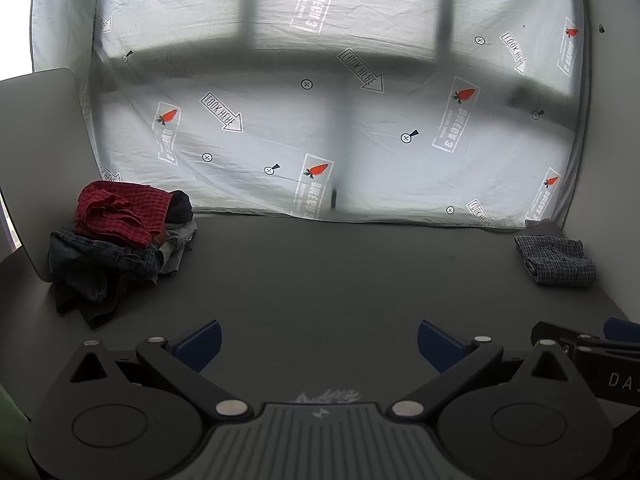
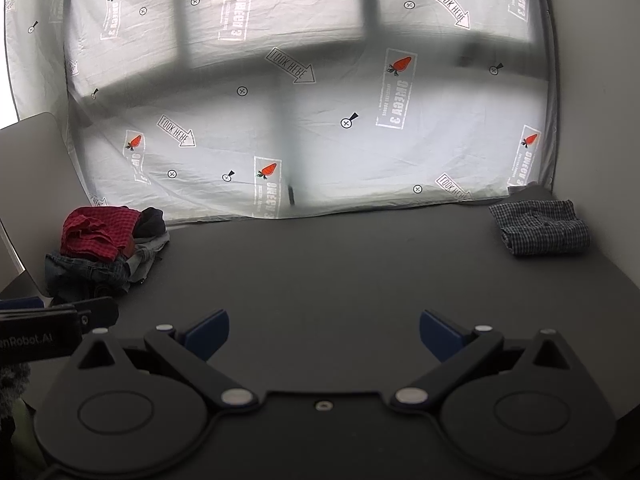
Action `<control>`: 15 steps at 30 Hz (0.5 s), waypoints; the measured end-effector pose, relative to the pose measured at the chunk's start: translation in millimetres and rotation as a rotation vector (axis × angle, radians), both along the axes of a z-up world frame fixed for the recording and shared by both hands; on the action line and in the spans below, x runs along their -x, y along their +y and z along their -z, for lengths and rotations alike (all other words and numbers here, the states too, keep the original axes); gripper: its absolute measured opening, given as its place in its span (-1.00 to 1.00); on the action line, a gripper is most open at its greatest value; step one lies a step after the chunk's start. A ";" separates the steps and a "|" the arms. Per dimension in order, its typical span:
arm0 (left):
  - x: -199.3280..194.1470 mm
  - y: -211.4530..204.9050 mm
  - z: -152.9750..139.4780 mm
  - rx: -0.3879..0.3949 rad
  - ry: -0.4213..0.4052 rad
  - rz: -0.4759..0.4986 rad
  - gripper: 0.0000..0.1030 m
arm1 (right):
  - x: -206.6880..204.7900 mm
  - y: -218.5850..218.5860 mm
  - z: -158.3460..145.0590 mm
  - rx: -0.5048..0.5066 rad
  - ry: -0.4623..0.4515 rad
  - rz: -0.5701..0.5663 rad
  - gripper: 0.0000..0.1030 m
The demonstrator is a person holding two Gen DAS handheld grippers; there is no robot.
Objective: Fold clothes
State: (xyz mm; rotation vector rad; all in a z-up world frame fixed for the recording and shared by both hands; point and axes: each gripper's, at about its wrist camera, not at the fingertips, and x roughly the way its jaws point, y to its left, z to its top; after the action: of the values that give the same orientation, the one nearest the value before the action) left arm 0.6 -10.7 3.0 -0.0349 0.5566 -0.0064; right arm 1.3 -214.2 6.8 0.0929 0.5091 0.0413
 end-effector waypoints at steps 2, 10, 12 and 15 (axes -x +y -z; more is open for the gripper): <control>0.4 0.1 -0.1 0.000 -0.001 0.001 1.00 | -0.7 0.2 -0.2 0.001 0.001 -0.001 1.00; 0.0 0.6 -0.7 -0.001 0.001 0.003 1.00 | -1.1 -0.6 0.3 -0.007 0.004 0.001 1.00; -0.3 1.8 -1.0 -0.004 0.006 0.005 1.00 | -1.7 -0.1 0.9 -0.017 0.010 0.005 1.00; -1.3 5.5 -2.2 -0.013 0.009 0.011 1.00 | -2.1 3.3 3.4 -0.034 0.014 0.011 1.00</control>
State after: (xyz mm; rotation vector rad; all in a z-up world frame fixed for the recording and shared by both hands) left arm 1.9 -5.2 5.2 -0.0195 0.5658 -0.0138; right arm 3.4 -210.8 3.4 0.1290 0.5220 0.0388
